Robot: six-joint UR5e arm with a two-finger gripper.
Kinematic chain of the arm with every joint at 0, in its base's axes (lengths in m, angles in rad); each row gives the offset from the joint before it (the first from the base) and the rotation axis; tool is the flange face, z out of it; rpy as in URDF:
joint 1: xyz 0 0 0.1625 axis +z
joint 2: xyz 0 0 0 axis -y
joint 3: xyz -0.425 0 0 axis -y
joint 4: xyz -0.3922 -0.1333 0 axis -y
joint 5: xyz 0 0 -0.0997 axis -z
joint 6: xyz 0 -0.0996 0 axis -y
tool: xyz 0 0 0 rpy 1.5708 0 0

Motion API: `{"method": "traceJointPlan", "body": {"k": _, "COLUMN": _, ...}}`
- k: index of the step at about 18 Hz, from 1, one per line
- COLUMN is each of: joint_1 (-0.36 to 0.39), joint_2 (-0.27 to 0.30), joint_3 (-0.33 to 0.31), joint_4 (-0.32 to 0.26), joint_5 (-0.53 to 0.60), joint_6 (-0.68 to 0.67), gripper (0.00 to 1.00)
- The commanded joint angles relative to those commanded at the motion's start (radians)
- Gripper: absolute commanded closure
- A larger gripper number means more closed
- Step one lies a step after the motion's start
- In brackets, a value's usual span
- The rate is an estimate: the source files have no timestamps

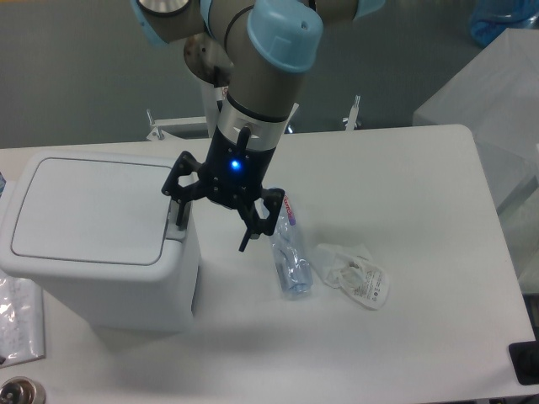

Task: Open the trash can
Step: 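Push the lid flap with the gripper to flip it open, then withdraw the gripper away from the open trash can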

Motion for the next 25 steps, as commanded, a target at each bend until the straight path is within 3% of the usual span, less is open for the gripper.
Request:
{"method": "traceJointPlan", "body": {"k": 9, "joint_1": 0.002, "joint_2": -0.005, "joint_3": 0.018, "joint_4": 0.000, "joint_5": 0.000, "joint_6": 0.009, "gripper": 0.00}}
{"method": "traceJointPlan", "body": {"k": 18, "joint_1": 0.115, "joint_2": -0.047, "joint_3": 0.061, "joint_4": 0.117, "joint_5": -0.003, "joint_6": 0.063, "gripper": 0.00}}
{"method": "traceJointPlan", "body": {"k": 25, "joint_1": 0.236, "joint_2": -0.210, "joint_3": 0.060, "joint_4": 0.138, "joint_5": 0.003, "joint_6": 0.260, "gripper": 0.00}}
